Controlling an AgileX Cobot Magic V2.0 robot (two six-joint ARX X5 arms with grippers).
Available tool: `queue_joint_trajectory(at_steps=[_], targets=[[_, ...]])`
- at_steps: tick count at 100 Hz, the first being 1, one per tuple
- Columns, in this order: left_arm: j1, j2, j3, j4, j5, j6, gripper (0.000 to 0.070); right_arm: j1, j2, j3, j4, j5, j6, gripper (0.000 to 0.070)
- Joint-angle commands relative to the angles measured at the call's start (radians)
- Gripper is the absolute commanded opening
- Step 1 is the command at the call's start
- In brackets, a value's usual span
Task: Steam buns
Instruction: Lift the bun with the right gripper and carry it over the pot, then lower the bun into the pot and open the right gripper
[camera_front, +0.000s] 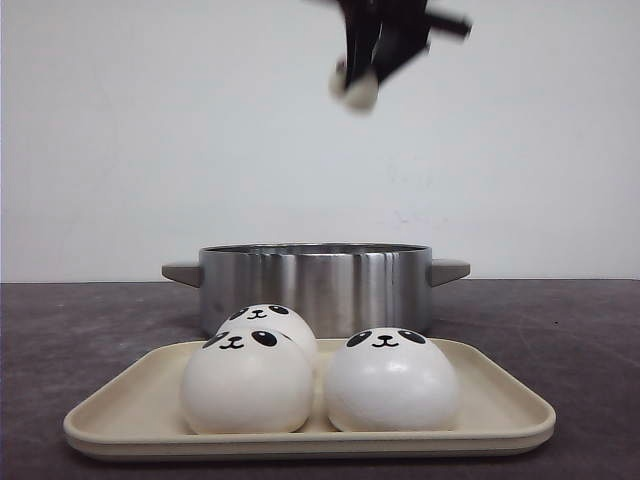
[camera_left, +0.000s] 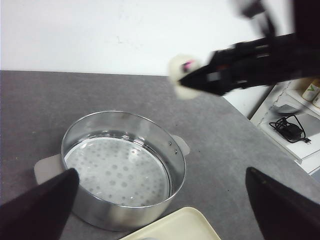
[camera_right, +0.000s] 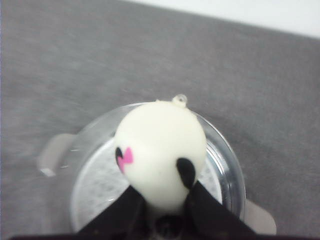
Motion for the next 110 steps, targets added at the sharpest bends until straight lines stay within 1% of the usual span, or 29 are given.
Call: queue_joint_trajectory(at_steps=[1,26,51,55,64,69,72,78,84,95,98,110], targets=[[-0.005,0.011,0.012,0.01,-0.005,0.008,0.07,-0.004,0.087,0.032,0.011,-0.004,-0.024,0.0006],[-0.005,0.023,0.012,0.005,-0.005,0.008,0.07,-0.031,0.297,0.032,0.072,0.011,-0.025,0.0006],[-0.005,0.023,0.012,-0.001,-0.005,0.007,0.07,-0.039,0.374,0.032,0.134,0.016,-0.026,0.0011],[-0.005,0.023,0.012,-0.002,-0.005,0.007,0.07,-0.042,0.374,0.032,0.133,0.017,-0.026,0.0042],[-0.005,0.023,0.012,-0.006,-0.005,0.007,0.07,-0.043,0.375,0.032,0.133,0.045,-0.027,0.0218],[-0.005,0.023,0.012,-0.01,-0.005,0.008,0.07,-0.043,0.375,0.032,0.131,0.062,-0.027,0.0274],[-0.005,0.023,0.012,-0.013,-0.005,0.007,0.07,-0.043,0.375,0.032,0.126,0.064,-0.027,0.0287],[-0.005,0.023,0.012,-0.019,-0.005,0.008,0.07,-0.043,0.375,0.032,0.112,0.067,-0.027,0.029],[-0.005,0.024,0.012,-0.026,-0.005,0.008,0.07,-0.046,0.375,0.032,0.099,0.069,-0.028,0.0313],[-0.005,0.027,0.012,-0.035,-0.005,0.008,0.07,-0.047,0.375,0.032,0.09,0.069,-0.027,0.0432],[-0.005,0.029,0.012,-0.037,-0.005,0.008,0.07,-0.047,0.375,0.032,0.09,0.071,-0.027,0.0451],[-0.005,0.03,0.012,-0.05,-0.005,0.007,0.07,-0.047,0.375,0.032,0.09,0.08,-0.027,0.046]])
